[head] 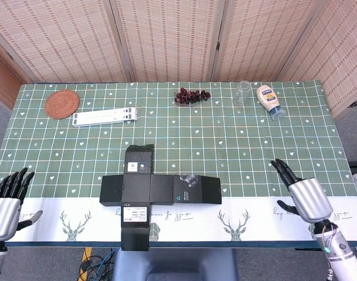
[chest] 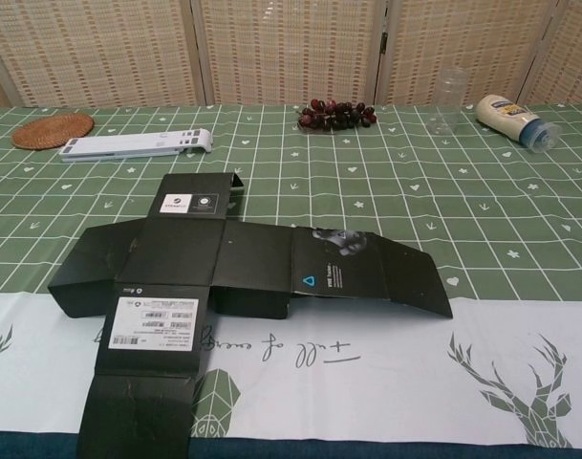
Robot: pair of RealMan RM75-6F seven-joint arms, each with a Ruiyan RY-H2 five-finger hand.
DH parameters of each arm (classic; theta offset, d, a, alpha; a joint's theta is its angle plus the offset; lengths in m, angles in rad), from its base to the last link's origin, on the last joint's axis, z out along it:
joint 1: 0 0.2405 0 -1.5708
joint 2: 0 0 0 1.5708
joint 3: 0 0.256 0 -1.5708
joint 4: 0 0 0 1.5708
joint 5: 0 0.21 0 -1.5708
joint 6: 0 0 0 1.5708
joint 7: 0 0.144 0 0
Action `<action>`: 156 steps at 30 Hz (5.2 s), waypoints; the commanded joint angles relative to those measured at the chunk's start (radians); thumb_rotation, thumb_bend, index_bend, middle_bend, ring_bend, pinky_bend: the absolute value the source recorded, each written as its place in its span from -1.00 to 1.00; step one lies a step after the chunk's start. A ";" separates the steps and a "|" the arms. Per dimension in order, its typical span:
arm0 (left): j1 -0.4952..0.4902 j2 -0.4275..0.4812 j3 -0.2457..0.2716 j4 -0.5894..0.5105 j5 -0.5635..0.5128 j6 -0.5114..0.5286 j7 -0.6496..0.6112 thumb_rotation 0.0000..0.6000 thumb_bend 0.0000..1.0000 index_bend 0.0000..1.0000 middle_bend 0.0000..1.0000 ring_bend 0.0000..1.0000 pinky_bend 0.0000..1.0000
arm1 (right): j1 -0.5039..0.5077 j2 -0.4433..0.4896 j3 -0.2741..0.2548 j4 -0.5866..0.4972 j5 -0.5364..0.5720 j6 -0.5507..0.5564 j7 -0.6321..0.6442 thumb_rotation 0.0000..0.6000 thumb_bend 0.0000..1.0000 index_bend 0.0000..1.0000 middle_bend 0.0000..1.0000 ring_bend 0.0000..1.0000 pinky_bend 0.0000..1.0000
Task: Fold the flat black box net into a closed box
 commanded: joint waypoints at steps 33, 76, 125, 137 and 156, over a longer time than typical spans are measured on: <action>0.038 0.006 0.016 0.017 -0.005 0.027 -0.030 1.00 -0.71 -1.00 -1.00 -1.00 -0.84 | 0.349 -0.535 0.055 0.110 0.177 -0.353 -0.356 1.00 -1.00 -0.98 -0.70 0.55 1.00; 0.057 0.009 0.022 0.073 -0.023 0.015 -0.115 1.00 -0.72 -1.00 -1.00 -1.00 -0.84 | 0.509 -0.921 0.064 0.683 -0.005 -0.167 -0.215 1.00 0.35 -0.17 -0.25 0.71 1.00; 0.045 0.007 0.035 0.055 -0.012 -0.022 -0.105 1.00 -0.72 -1.00 -1.00 -1.00 -0.84 | 0.850 -0.167 0.162 0.038 1.128 -0.936 -0.030 1.00 0.42 0.36 0.25 0.90 1.00; 0.042 0.007 0.037 0.057 -0.016 -0.034 -0.110 1.00 -0.72 -1.00 -1.00 -1.00 -0.84 | 1.015 -0.212 0.007 0.136 1.251 -0.961 0.000 1.00 0.38 0.34 0.07 0.90 1.00; 0.035 0.010 0.040 0.045 -0.011 -0.044 -0.106 1.00 -0.72 -1.00 -1.00 -1.00 -0.84 | 0.959 -0.291 0.011 0.170 1.109 -0.840 0.094 1.00 -0.26 -1.00 -0.79 0.67 1.00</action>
